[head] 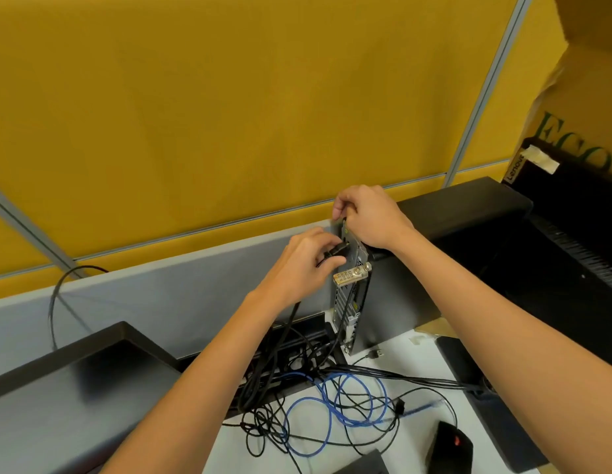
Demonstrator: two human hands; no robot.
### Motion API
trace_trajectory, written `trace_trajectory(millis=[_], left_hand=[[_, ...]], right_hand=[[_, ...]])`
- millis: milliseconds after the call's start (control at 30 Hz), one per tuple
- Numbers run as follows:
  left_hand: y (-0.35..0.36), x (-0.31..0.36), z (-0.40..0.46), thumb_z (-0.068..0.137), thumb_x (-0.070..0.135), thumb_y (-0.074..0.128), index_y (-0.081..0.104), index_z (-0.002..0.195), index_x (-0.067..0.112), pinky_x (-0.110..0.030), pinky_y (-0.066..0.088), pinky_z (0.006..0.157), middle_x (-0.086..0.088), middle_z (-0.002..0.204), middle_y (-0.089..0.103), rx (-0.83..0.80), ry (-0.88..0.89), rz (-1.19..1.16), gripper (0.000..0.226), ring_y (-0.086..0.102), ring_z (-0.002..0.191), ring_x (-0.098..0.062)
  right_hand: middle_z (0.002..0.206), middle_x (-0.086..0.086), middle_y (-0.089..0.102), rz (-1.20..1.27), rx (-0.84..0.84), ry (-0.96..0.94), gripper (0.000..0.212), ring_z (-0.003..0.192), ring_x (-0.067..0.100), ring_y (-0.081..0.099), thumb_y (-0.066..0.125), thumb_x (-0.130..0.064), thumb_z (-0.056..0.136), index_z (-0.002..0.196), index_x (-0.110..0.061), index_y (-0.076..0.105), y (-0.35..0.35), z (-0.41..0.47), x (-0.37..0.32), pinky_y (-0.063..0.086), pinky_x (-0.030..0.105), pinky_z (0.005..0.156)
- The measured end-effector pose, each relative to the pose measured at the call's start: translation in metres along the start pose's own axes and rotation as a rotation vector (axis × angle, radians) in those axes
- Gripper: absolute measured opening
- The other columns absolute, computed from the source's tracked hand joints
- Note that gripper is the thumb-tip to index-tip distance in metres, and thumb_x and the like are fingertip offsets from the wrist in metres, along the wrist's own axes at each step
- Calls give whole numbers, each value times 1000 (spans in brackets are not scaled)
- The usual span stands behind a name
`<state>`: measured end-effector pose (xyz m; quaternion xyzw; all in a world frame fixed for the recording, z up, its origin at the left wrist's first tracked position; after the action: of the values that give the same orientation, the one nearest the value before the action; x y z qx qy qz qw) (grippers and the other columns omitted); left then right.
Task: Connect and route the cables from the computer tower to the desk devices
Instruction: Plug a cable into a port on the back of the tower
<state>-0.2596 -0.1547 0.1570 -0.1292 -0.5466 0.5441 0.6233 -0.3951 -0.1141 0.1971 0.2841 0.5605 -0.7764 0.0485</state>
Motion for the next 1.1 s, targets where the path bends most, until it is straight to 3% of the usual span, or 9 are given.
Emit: trace_trajectory(millis=[167, 333, 400, 500, 600, 933, 1100], left_hand=[[-3, -1, -6, 91, 20, 64, 68, 107, 9, -28, 44, 72, -2, 91, 60, 23, -62, -26, 20, 52, 80, -14], [-7, -20, -13, 99, 21, 50, 55, 113, 8, -24, 32, 69, -3, 102, 60, 54, -225, -1, 20, 51, 89, -16], [-1, -22, -13, 97, 26, 55, 55, 112, 8, -21, 29, 66, -2, 99, 58, 8, -260, -28, 24, 51, 87, -16], [7, -20, -6, 85, 34, 69, 61, 108, 13, -24, 36, 70, 0, 97, 61, -34, -240, -8, 32, 54, 88, -16], [9, -17, -2, 87, 32, 68, 65, 102, 19, -37, 48, 77, 3, 97, 65, -35, -225, 60, 20, 58, 92, -21], [12, -6, -3, 91, 26, 62, 53, 89, 13, -42, 49, 67, -2, 91, 56, 5, -231, 190, 16, 57, 86, -31], [16, -3, -4, 92, 24, 61, 53, 93, 12, -44, 50, 68, -3, 94, 55, 32, -252, 218, 15, 57, 85, -34]], right_hand=[[87, 1, 68, 20, 12, 4, 33, 75, 24, 59, 42, -3, 84, 72, -26, 62, -1, 1, 1, 47, 32, 66], [88, 0, 67, 17, 10, 2, 32, 69, 19, 55, 42, -2, 86, 75, -24, 63, 0, 0, 0, 38, 27, 64], [88, 1, 67, 17, 4, 0, 32, 67, 17, 54, 42, -1, 86, 76, -23, 64, 0, 1, 0, 39, 28, 63], [87, 1, 68, 18, 9, -8, 33, 75, 23, 60, 41, -2, 85, 76, -24, 64, -1, 1, 1, 50, 34, 67], [87, 1, 69, 16, 10, -11, 33, 77, 23, 61, 40, -2, 85, 76, -24, 64, -1, 1, 2, 53, 37, 70], [82, -4, 66, 19, 8, -17, 34, 83, 23, 63, 39, -1, 82, 76, -23, 65, -2, 1, 4, 54, 42, 75], [81, -3, 67, 26, 10, -18, 35, 83, 22, 63, 39, -1, 82, 77, -22, 66, -3, 1, 5, 54, 42, 75]])
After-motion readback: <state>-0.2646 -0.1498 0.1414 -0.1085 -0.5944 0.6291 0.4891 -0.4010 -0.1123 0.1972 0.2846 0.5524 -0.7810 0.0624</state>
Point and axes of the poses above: each hand's wrist, its own z-axis towards the middle knuckle, its own y-axis out of the palm, x = y × z, the point moved 4 cm from there along z, towards the middle knuckle
